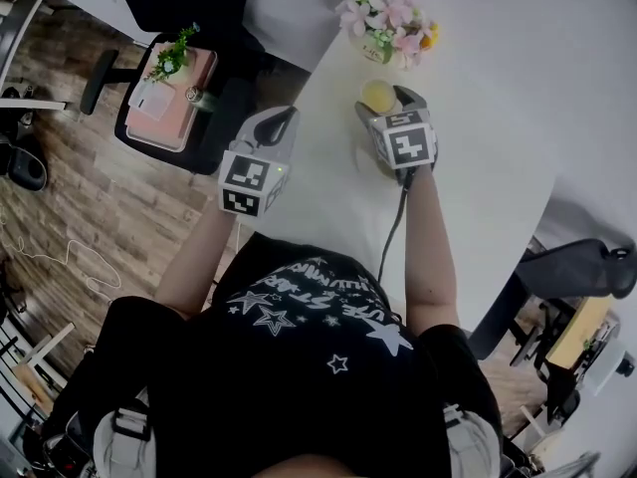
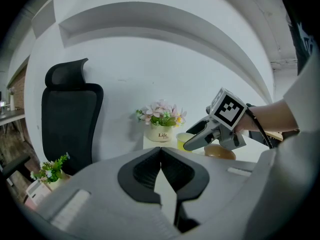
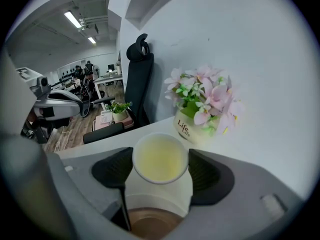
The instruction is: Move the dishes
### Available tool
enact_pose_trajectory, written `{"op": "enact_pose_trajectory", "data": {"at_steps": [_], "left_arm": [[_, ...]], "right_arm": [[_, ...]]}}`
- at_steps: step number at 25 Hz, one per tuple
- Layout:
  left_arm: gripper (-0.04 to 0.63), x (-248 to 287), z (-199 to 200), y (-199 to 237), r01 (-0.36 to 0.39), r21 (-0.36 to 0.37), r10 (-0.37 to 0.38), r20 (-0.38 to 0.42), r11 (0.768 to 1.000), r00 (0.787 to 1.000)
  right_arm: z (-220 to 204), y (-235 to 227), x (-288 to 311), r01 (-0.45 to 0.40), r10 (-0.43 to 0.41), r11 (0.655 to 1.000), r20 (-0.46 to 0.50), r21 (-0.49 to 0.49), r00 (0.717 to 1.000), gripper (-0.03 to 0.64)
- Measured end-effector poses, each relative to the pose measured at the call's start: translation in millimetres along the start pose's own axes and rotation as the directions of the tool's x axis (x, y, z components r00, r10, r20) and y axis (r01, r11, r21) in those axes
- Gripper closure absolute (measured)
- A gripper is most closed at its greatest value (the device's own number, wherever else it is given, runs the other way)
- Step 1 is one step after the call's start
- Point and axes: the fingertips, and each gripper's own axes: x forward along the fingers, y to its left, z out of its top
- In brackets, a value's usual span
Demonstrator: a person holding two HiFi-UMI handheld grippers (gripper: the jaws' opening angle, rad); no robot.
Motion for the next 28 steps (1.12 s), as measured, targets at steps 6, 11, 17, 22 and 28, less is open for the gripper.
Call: {"op": "enact_pose_trajectory", "data": {"at_steps": [6, 11, 17, 22, 28], "left_arm": [[0.584, 10, -4, -5, 0.018, 0.000, -0.018, -0.017, 1.000, 1.000], [0.584, 12, -5, -6, 0.025, 0.005, -0.025, -0.025, 1.000, 0.999], [0.584, 10, -5, -7, 0.027, 0.008, -0.027, -0.021, 1.000, 0.999], [0.584, 4, -4, -11, 0.030, 0.016, -0.030, -0.020, 0.999, 0.999], [0.584, -5, 0, -17, 0.028, 0.027, -0.027, -0.007, 0.999, 1.000]], "right_arm": [[-6, 3, 4, -0.016, 0.016, 1.000, -0.038, -0.016, 0.999, 0.265], [-4, 4, 4, -0.012, 0.011, 1.000, -0.039, -0.022, 0.999, 0.264], [-4, -1, -1, 0.015, -0.016, 1.000, -0.037, -0.005, 0.999, 0.253], [0, 1, -13, 0.016, -0.016, 1.000, -0.018, 0.007, 1.000, 0.249], [0, 2, -40, 0.018, -0.019, 0.998, 0.018, 0.057, 1.000, 0.249]]}}
